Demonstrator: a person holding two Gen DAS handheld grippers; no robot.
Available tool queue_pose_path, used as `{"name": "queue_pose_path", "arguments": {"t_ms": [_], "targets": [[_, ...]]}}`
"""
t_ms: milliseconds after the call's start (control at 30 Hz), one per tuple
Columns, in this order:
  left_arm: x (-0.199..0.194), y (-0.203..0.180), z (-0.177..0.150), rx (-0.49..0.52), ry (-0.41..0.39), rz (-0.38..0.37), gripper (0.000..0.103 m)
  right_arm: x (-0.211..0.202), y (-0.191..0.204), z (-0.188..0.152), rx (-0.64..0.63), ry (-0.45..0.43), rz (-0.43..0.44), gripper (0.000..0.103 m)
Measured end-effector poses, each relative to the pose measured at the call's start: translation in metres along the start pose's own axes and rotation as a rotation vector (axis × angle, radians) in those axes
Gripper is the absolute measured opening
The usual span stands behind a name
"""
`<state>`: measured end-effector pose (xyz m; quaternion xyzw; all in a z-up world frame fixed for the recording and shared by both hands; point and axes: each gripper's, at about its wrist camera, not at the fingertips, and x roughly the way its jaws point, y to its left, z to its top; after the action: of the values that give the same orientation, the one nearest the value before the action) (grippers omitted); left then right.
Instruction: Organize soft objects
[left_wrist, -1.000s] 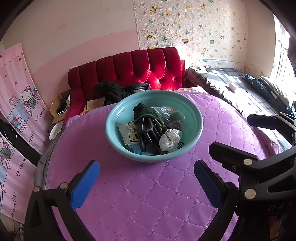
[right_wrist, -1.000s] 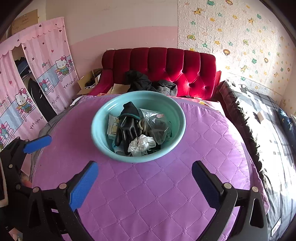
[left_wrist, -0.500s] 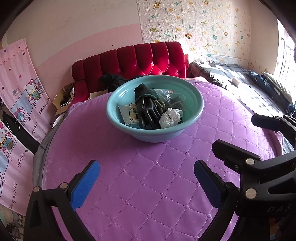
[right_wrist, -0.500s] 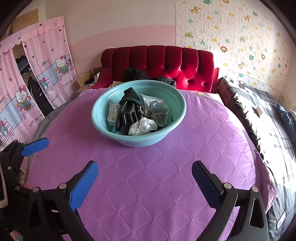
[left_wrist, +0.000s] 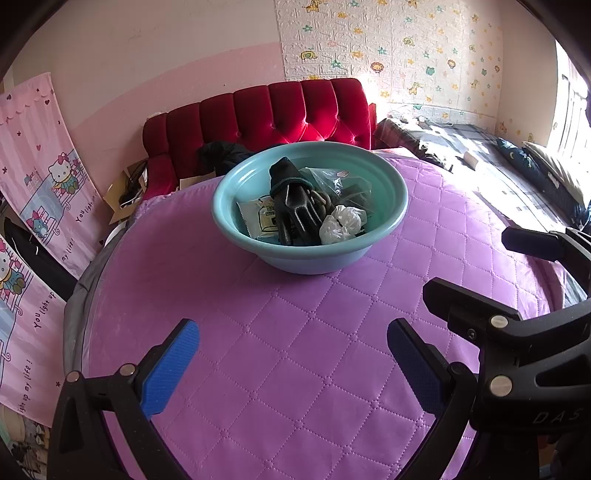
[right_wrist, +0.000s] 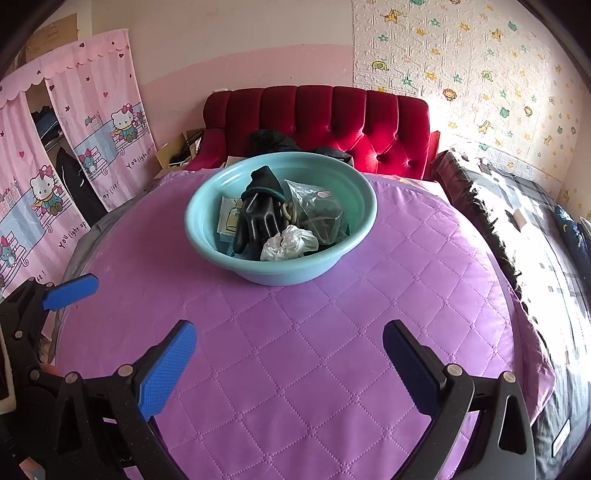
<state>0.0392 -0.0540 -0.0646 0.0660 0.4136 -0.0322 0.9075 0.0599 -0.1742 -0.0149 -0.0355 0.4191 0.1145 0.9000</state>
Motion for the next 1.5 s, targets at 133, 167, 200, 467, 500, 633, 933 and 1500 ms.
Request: {"name": "queue_pose_path", "arguments": {"t_ms": [133,167,200,467,500,633,933,1500], "targets": [[0.0001,0.0016,-0.0005,-0.002,0.003,0.000,0.103,0.0011,0.0015,-0.0002,-0.001,0.002,0.000,0.103],[0.0004,0.0023,-0.0007,-0.003,0.004,0.000,0.103,0.0012,0.0014,-0.0001,-0.002,0.002,0.000,0.103],[0.0004,0.0027,-0.0008,-0.003,0.005,0.000,0.103,0.0015,0.0014,-0.0004,-0.002,0.003,0.001,0.103],[0.0017,0.0032,-0.0011,-0.001,0.010,0.001,0.103,0.0029,0.0019,-0.0007,0.000,0.005,0.003,0.103],[0.0016,0.0031,-0.0011,0.000,0.010,0.001,0.103,0.0029,0.0019,-0.0006,0.000,0.005,0.003,0.103],[0.0019,0.0035,-0.0013,0.001,0.010,0.002,0.103,0.0033,0.0020,-0.0008,0.000,0.005,0.001,0.103],[0.0023,0.0038,-0.0017,0.001,0.010,0.004,0.103,0.0037,0.0026,-0.0017,0.001,0.002,-0.002,0.103],[0.0053,0.0064,-0.0018,-0.002,0.016,0.000,0.103,0.0051,0.0046,-0.0028,0.004,0.006,-0.009,0.103]]}}
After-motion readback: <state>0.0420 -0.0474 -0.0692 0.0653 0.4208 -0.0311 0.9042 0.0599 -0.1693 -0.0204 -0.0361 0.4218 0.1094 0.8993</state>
